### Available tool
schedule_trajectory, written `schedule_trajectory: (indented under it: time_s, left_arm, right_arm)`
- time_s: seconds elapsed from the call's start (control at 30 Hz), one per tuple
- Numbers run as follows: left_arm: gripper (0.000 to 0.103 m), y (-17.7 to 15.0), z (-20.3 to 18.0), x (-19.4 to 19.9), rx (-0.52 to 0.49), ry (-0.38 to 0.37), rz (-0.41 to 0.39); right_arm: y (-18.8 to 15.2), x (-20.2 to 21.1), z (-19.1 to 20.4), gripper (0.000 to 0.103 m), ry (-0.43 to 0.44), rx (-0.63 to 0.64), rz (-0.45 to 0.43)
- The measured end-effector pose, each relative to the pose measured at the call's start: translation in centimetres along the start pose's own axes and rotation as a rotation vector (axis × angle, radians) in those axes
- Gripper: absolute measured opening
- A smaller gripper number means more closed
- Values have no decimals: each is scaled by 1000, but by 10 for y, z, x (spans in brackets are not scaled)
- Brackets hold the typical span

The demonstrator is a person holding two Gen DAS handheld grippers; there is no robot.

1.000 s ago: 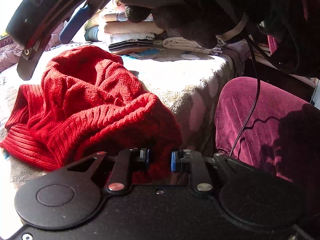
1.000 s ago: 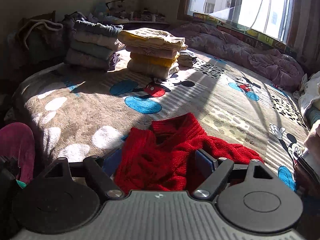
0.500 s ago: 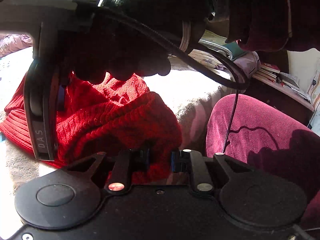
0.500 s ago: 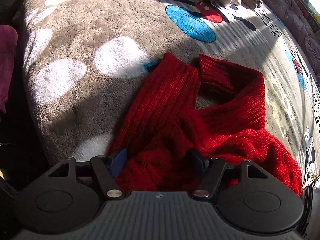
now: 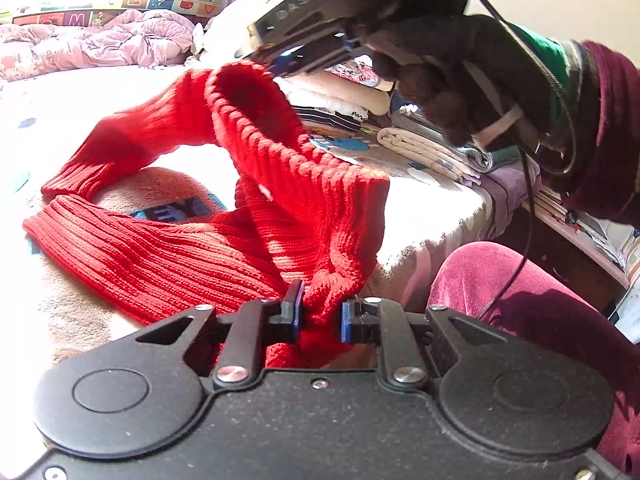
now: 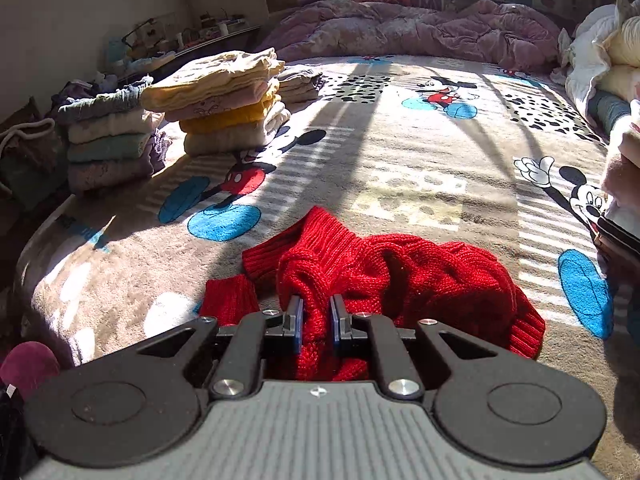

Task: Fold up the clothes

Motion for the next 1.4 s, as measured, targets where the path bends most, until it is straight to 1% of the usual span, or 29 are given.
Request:
schedule_trajectory:
  time_s: [0.07,0.13,0.17,0.23,0.3,0.4,0.43,0.47,0.5,0.53,0.6,0.67,0.7,0.73,0.77,0.83,0.87,0.93,1.1,1.23,1.4]
  left_arm:
    - [15,2,2,3,18,29,-23]
    - [15,6,4,10,29,68,-57]
    - [15,8,6,16,30,89,-74]
    - [15,12,6,17,22,127,-97]
    - [15,14,3,16,-4,163,-109]
    - [15,15,-3,11,-51,180,-99]
    - [15,15,-6,8,-66,184,-92]
    - [15,15,-8,5,-82,188,-85]
    - [15,15,-10,4,-89,188,-80]
    - [15,14,-11,2,-93,187,-75]
    - [15,14,-12,0,-99,189,-70]
    - [15,15,-13,0,-94,193,-70]
    - [15,16,-12,1,-91,197,-71]
    - [15,17,-12,2,-88,201,-72]
    - [15,17,-11,3,-87,207,-75]
    - [15,19,-11,6,-86,218,-93]
    - [14,22,-11,10,-86,226,-112]
    - [14,29,-10,19,-81,237,-153]
    - [14,70,-9,53,-80,263,-280]
    - [14,117,-5,84,-84,270,-371]
    - [14,179,5,108,-97,268,-435]
  right_arm:
    - [-10,20,-25,15,14,-140,-67]
    - [-27,36,-46,15,29,-254,-118]
    - [-38,41,-53,15,24,-290,-132]
    - [-60,51,-68,15,13,-362,-156]
    - [-75,54,-78,15,10,-407,-156]
    - [-93,55,-90,16,9,-458,-150]
    - [-99,56,-94,20,9,-476,-148]
    - [-102,56,-96,22,9,-483,-144]
    - [-100,57,-93,32,10,-476,-136]
    - [-96,56,-91,57,3,-464,-131]
    - [-86,54,-85,82,-38,-421,-130]
    - [-79,49,-78,80,-44,-356,-114]
    - [-76,45,-75,70,-43,-328,-101]
    - [-74,42,-73,44,-41,-305,-88]
    - [-74,38,-72,33,-37,-290,-72]
    - [-75,31,-70,22,-24,-265,-49]
    - [-75,33,-70,17,-5,-269,-60]
    - [-74,42,-69,16,34,-295,-99]
    - [-53,72,-72,15,168,-413,-235]
    - [-32,83,-78,15,276,-507,-305]
    - [0,86,-79,15,381,-575,-376]
Point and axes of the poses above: each gripper's, at about its wrist camera, not at the fingertips, and x roughly against the way its jaws point, z to its left, y to its top, the point moved 1 cm from there along -x, roughly the way its jaws point, and after that the axes turned 7 degrees about -y, right-handed, at the moved point
